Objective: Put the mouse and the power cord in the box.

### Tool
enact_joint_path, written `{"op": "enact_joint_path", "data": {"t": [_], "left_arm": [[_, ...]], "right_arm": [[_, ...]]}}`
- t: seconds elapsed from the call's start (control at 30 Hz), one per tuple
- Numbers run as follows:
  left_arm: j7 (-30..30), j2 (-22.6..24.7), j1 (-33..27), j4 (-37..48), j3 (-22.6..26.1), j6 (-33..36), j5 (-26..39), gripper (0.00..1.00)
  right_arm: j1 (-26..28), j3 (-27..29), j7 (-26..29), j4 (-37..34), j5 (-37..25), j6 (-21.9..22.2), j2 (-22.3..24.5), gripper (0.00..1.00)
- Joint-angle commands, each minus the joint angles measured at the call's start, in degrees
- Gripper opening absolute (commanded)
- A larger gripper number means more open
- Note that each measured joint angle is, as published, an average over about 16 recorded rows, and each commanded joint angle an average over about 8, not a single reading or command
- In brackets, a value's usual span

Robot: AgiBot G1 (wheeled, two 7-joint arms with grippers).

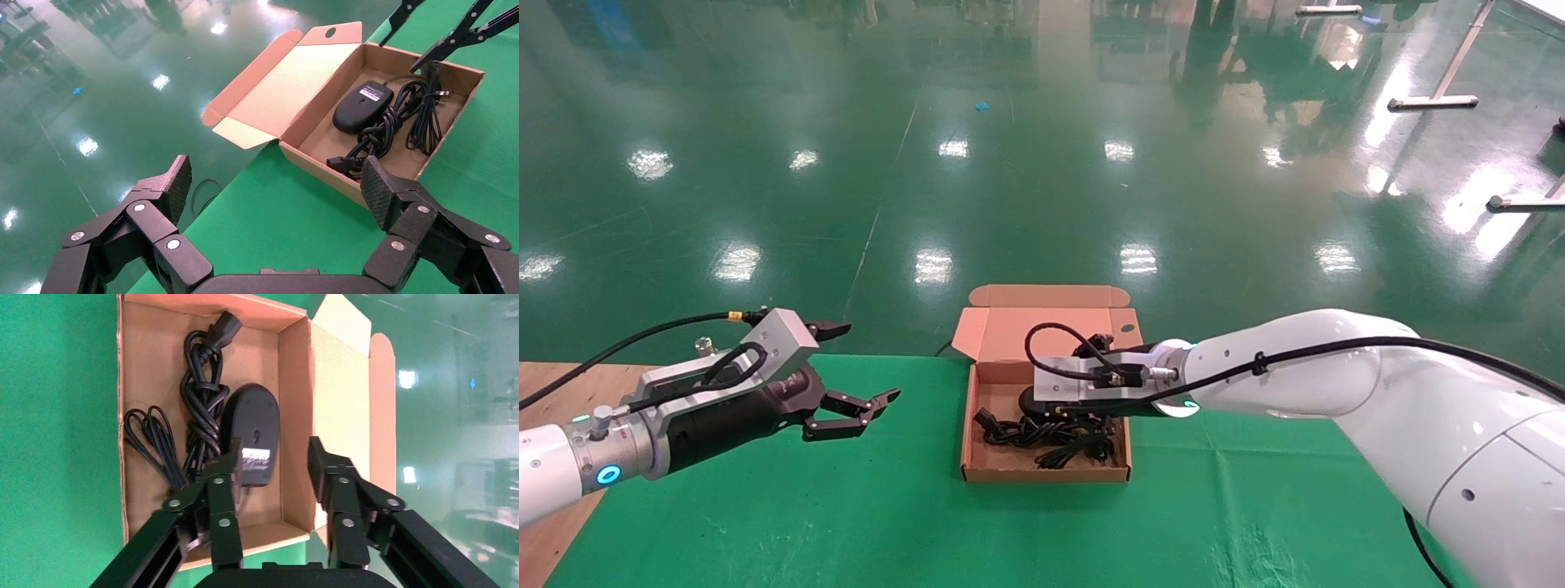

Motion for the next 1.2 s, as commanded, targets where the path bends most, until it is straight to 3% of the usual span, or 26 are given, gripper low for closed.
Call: {"op": "enact_joint_path", "data": {"t": [0.03, 0.27, 1.2], "left_arm": [[0.0, 0.0, -0.1, 0.0, 0.1, -0.2, 0.1, 1.0], [-0.8, -0.3, 0.6, -0.8, -2.0, 3.2, -0.8, 1.0], [-6.7, -2.5, 5.6, -6.6, -17.9, 27.5, -7.7, 1.0]], "right_arm": [[0.2, 0.0, 0.0, -0.1, -0.2, 0.0, -0.1, 1.0], [-1.8, 3.4, 0.8, 2.5, 2.7, -2.9, 2.5, 1.0], [-17.5, 29.0, 7.0, 22.7, 24.7, -24.3, 22.8, 1.0]]}}
